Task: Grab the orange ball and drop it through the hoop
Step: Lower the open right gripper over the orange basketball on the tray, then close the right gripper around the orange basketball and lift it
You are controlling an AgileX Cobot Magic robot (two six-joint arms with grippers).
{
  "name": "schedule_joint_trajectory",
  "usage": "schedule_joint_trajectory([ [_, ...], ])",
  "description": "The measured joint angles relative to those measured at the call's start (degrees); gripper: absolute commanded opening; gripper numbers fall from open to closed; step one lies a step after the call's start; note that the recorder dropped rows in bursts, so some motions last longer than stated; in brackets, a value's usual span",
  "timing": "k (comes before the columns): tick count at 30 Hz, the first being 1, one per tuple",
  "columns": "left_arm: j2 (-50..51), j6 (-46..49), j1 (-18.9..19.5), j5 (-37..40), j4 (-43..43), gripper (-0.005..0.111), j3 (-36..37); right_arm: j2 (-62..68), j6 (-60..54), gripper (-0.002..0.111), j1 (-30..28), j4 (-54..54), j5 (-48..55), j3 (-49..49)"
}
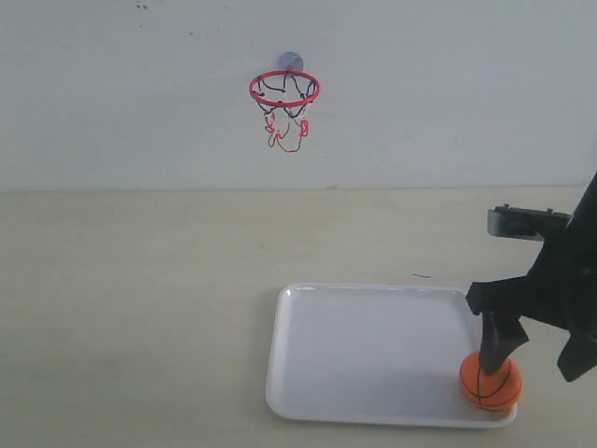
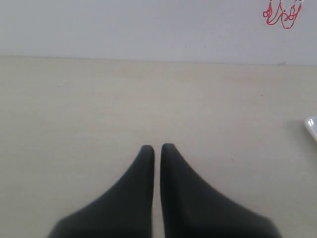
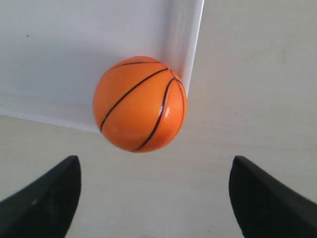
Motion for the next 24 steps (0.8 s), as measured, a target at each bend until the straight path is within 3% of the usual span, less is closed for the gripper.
schedule_joint_trajectory([
  [16,0.0,0.0,0.0,0.0,0.0,0.004,0.0,5.3,0.1,0.076,0.0,5.8,-7.1,0.0],
  [24,0.0,0.0,0.0,0.0,0.0,0.004,0.0,5.3,0.1,0.050,0.0,7.7,-8.8,0.0],
])
